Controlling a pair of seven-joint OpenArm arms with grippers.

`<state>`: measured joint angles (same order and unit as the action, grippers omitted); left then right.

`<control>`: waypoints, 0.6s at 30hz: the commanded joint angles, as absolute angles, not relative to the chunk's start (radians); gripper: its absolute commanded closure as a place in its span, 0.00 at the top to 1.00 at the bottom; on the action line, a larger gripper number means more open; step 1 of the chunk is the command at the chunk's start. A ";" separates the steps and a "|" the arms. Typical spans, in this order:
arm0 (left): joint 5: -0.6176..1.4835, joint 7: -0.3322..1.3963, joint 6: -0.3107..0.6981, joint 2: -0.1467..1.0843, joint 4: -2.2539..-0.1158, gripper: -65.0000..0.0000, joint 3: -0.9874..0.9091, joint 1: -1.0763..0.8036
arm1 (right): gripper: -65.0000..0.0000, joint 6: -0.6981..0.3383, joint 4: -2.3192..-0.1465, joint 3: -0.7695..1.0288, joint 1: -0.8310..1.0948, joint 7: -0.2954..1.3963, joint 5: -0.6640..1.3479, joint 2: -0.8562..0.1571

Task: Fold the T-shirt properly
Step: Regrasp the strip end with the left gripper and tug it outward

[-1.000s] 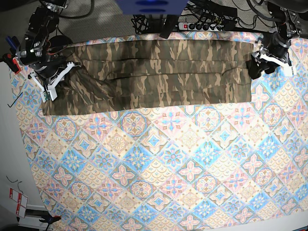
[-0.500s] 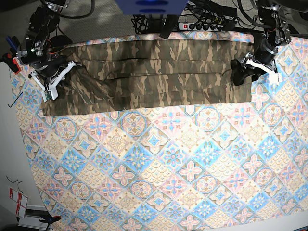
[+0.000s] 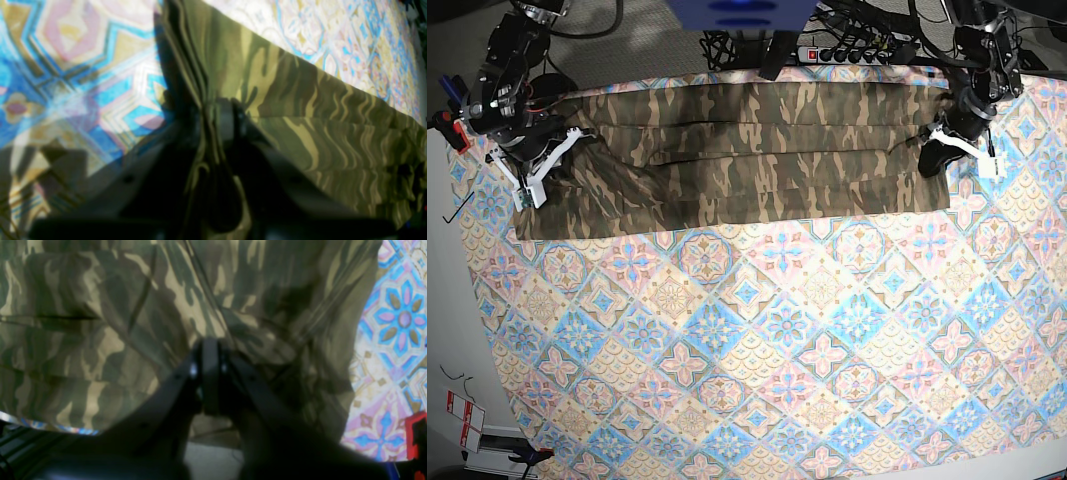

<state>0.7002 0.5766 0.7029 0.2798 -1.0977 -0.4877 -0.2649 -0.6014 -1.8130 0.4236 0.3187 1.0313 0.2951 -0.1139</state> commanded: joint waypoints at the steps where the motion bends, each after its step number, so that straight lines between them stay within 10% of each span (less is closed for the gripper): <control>1: 0.679 0.596 0.698 0.294 -1.104 0.00 -0.521 -0.260 | 0.00 -0.605 -1.833 0.424 0.314 1.012 0.305 -0.122; 18: 0.532 0.588 0.698 0.423 -1.165 0.00 -0.679 -0.271 | 0.00 -0.605 -1.831 0.423 0.315 1.013 0.306 -0.122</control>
<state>0.5106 0.6140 0.6857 0.3988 -1.1446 -0.6708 -0.2680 -0.6014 -1.8130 0.4191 0.3191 1.0313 0.2958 -0.1131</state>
